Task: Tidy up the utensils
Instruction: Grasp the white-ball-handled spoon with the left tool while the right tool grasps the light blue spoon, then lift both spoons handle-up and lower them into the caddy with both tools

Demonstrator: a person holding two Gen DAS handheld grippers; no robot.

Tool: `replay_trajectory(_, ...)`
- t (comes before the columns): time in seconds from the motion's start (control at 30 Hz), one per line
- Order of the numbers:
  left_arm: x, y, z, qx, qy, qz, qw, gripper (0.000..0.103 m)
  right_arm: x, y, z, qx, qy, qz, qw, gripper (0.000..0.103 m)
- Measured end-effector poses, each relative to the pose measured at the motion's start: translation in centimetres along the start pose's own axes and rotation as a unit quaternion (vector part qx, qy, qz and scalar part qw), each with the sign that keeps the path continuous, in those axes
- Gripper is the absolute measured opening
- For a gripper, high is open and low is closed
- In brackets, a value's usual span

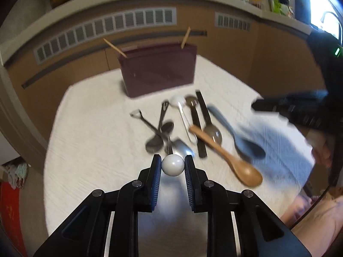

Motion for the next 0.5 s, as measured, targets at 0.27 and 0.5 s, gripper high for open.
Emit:
replay_trajectory(0.27, -3.6, 2.0, 1.7, -0.015, 0.025, -0.064, 0.9975, 0.023, -1.7, -6.6, -0.7, 0.018, -0.05, 0.061, 0.997, 0.028)
replay_trajectory(0.5, -4.6, 2.1, 2.8, -0.014, 0.05, -0.078, 0.9956, 0.023, -2.4, -9.0, 1.2, 0.059, 0.003, 0.079, 0.995, 0.012)
Point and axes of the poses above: each gripper's, at about its wrist camera, not at the fingertips, and y roughly against the way its jaws point, z to its left, x to its underside, the point moved 1 cm from there along -y, roughly the way its jaws point, and after that the axes turned 4 degrees about z, right-handed, at the moved point
